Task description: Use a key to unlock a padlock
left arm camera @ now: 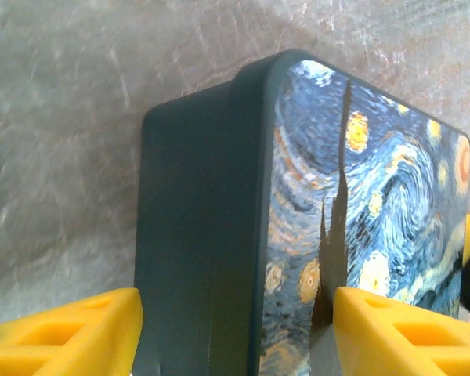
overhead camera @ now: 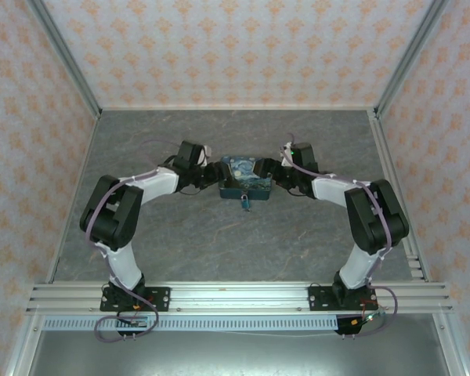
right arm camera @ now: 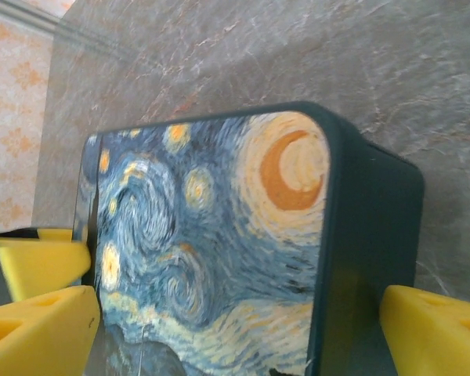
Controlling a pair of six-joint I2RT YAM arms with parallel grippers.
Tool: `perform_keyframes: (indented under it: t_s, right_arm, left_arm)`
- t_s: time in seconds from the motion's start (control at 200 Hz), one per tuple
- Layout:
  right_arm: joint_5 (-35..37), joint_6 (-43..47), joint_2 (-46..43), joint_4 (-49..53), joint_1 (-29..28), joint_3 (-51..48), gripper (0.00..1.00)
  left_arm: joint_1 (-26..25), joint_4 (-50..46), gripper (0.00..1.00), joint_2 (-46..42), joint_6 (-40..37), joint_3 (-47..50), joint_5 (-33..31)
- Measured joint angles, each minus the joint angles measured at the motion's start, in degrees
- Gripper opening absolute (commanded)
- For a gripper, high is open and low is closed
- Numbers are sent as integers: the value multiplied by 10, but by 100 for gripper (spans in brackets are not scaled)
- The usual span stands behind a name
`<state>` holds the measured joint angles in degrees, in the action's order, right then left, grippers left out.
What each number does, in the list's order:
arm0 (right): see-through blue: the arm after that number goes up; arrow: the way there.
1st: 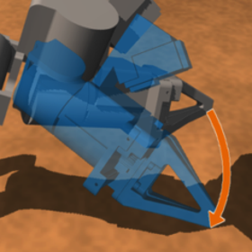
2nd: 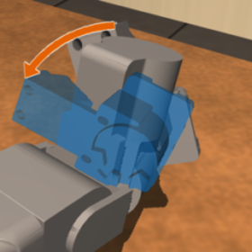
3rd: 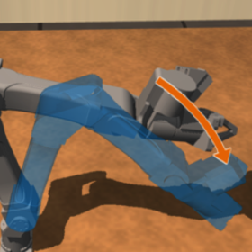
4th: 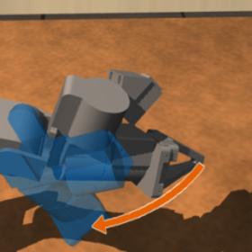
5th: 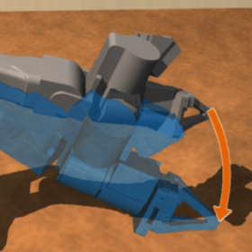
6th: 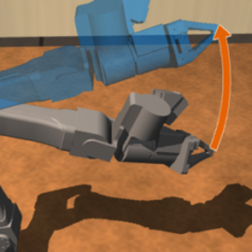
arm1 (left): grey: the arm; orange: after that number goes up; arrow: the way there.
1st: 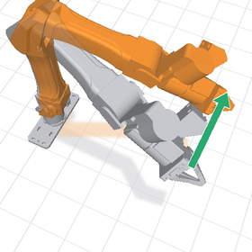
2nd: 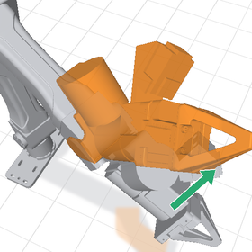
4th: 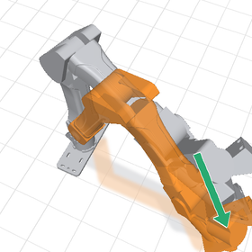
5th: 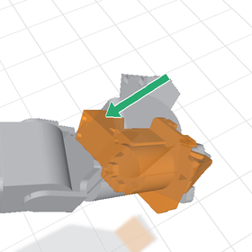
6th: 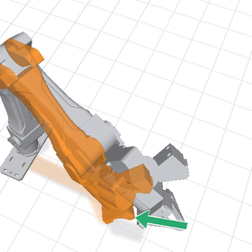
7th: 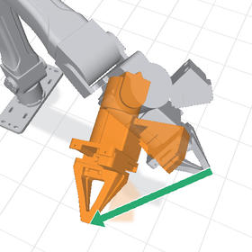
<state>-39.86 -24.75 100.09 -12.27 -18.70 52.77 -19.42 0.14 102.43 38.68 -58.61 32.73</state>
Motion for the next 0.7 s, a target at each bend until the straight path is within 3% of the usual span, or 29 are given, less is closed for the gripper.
perform_keyframes:
  t_s: [0.225, 0.375, 0.561, 0.701]
  right_arm:
    - [14, 30, -1, -6, 1, 0, 95]
    - [48, 57, -62, -5, 17, -33, 95]
    - [35, 75, -175, -23, 34, -120, 83]
    - [-2, 59, -184, -80, 17, -208, 77]
  left_arm:
    - [-1, 32, 67, -74, 36, 99, -10]
    - [-1, 36, 69, -94, 51, 121, -18]
    - [-3, 23, 70, -106, 55, 123, -33]
    - [-5, 18, 70, -108, 55, 123, -37]
